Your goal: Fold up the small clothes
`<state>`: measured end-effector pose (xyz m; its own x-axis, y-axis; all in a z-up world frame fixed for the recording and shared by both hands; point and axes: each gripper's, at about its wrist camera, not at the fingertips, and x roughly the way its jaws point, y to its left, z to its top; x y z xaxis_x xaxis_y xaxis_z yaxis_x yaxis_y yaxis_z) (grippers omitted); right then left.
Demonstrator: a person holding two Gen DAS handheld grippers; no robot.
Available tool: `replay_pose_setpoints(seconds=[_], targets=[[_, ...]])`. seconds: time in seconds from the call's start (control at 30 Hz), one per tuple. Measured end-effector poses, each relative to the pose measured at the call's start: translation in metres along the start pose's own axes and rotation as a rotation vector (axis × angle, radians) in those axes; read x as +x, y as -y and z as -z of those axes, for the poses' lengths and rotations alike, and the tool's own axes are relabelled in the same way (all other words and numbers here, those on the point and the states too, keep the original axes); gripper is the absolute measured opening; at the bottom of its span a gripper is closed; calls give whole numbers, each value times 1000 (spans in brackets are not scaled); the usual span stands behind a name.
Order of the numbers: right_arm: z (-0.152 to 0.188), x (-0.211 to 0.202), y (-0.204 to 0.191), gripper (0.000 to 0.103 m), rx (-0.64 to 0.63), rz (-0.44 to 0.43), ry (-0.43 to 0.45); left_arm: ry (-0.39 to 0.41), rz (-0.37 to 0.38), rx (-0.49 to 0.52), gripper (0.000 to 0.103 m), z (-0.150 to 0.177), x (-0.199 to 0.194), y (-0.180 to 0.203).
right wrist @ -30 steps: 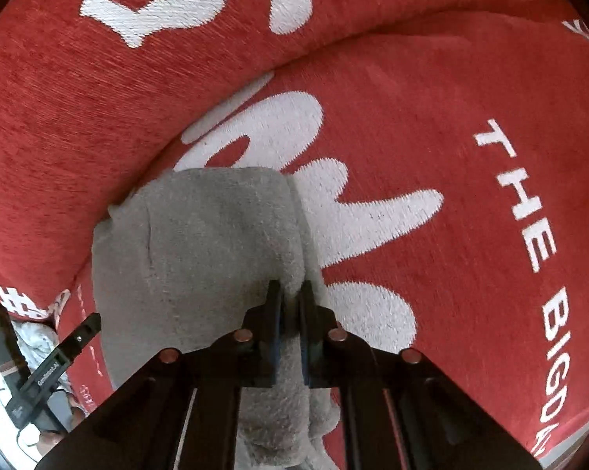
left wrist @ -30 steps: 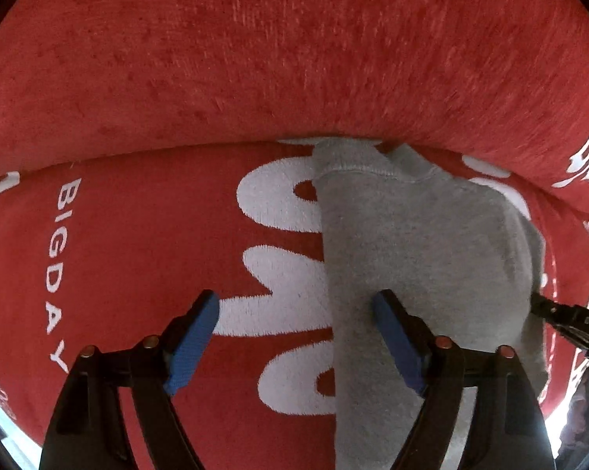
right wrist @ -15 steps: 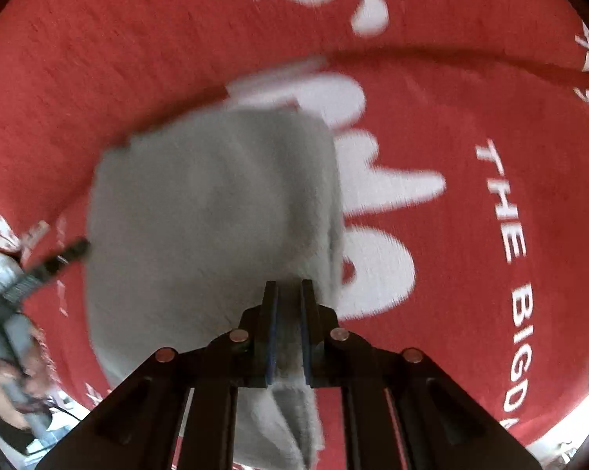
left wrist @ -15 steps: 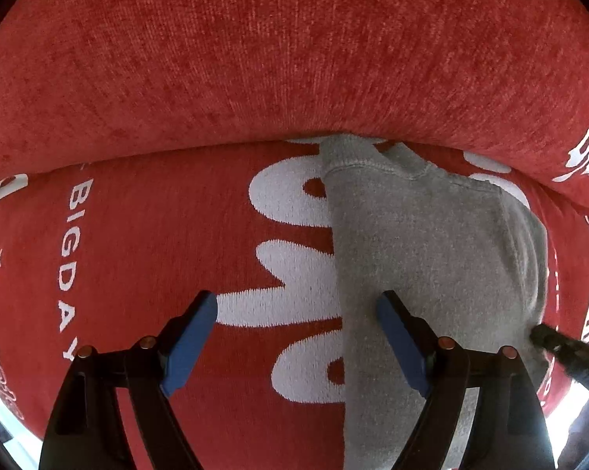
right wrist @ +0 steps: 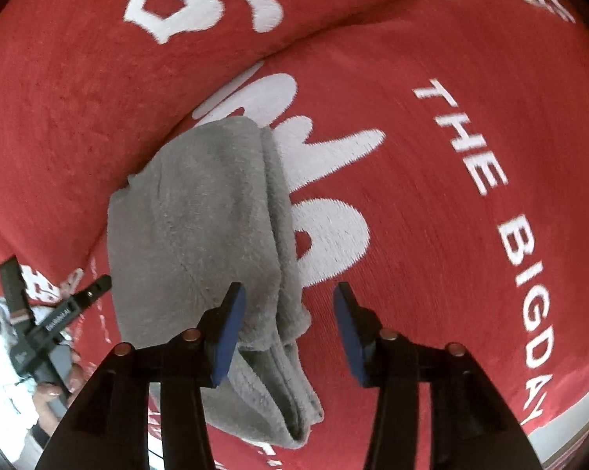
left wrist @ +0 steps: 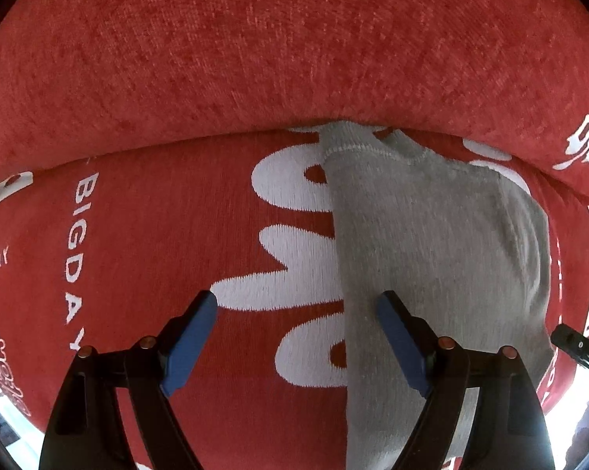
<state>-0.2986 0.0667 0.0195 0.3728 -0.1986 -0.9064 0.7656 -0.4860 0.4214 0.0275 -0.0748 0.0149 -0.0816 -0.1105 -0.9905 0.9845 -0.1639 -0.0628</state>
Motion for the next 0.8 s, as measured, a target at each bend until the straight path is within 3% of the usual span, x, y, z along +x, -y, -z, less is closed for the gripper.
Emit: replay_pose_setpoints(seconds=[0.07,0.2,0.23,0.3,0.43,0.57,0.63,0.8], targets=[[0,2,6,55,22,-36,-9,-16,44,-5,85,2,-1,-3],[-9,0,20,64,47,-139,-12,-78,277,-40,85,10,1,-13],[-13,4,20,71,51,-170,-20,-102,318,-42,85,12,3,-15],[-18,12,26,75,67,-229,-48,-153,371,-37,85,17,11,-16],[-27,28,40,75,97,-274,-106,-176,381,10,85,21,19,-9],[-34,37,44,75,75,-366,-141,-197,440,21,85,19,28,4],[-38,45,40,75,60,-413,-177,-223,474,31,85,18,35,15],[-44,65,13,76,-41,-475,-257,-230,464,38,85,14,42,25]])
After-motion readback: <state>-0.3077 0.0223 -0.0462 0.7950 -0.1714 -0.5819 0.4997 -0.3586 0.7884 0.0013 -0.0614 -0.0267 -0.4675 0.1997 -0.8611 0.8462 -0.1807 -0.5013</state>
